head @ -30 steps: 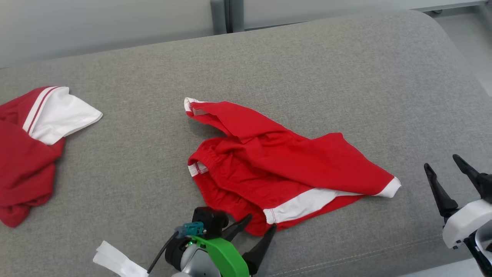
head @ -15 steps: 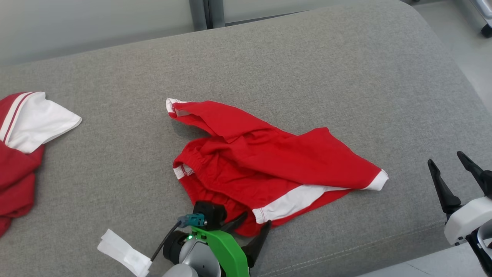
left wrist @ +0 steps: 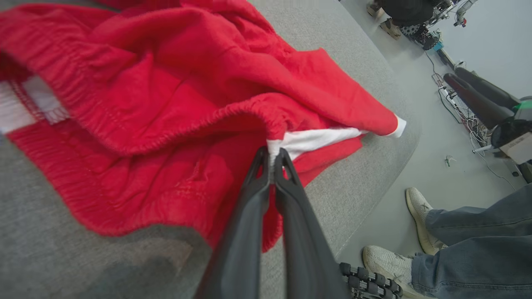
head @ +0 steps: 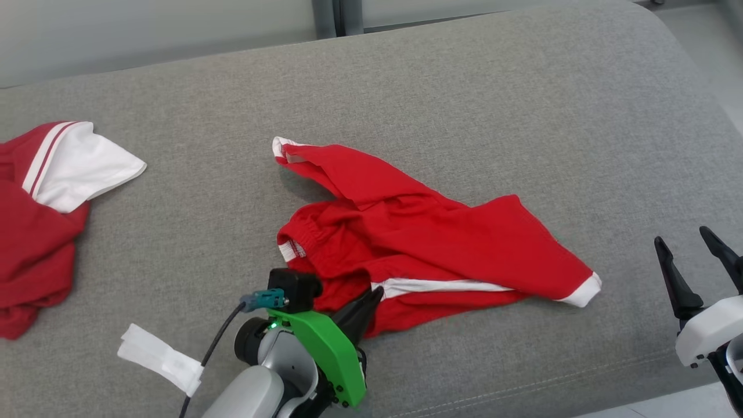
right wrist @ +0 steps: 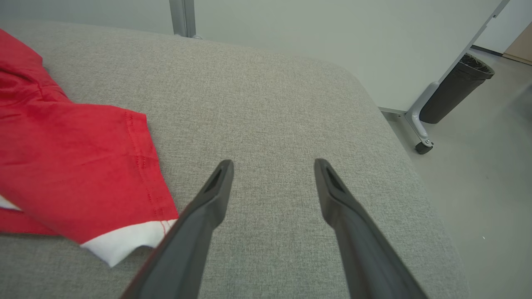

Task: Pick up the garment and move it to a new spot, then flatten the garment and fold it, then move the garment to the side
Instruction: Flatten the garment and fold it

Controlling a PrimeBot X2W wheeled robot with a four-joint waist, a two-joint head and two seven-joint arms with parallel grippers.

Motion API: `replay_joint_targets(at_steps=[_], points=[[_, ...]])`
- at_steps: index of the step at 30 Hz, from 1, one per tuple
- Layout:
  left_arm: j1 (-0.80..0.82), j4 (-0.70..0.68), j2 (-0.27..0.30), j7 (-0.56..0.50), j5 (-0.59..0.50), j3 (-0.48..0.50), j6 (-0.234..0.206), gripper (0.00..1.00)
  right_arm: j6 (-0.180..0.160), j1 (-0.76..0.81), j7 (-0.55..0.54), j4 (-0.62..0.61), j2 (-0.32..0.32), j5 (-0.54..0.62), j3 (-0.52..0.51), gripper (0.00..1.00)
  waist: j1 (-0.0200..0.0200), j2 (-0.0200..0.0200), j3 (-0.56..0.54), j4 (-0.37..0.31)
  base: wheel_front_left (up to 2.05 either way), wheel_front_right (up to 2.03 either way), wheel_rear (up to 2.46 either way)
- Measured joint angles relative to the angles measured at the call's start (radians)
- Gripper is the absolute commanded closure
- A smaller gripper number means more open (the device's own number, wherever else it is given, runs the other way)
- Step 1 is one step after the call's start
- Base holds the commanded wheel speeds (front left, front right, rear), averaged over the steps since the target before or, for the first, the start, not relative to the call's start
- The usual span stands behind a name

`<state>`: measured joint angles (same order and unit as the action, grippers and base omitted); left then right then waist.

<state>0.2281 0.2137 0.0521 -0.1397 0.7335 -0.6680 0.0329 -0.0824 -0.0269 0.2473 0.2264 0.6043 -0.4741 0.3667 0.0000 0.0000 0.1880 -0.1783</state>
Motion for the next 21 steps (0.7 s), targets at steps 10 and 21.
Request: replay_joint_targets(at_steps=[10,21], points=[[0.000,-0.123,0.097,-0.063,0.072,0.060,0.029,1.00,0.000,0.030,0.000,-0.001,-0.003,0.000,-0.010,0.00,0.0000,0.0000,-0.008,0.078,0.00,0.00,0.00],[0.060,-0.299,0.193,-0.185,0.136,0.118,0.046,1.00,0.026,0.038,0.000,-0.008,-0.014,0.041,0.036,0.00,0.0000,0.0000,-0.034,0.159,0.00,0.00,0.00]])
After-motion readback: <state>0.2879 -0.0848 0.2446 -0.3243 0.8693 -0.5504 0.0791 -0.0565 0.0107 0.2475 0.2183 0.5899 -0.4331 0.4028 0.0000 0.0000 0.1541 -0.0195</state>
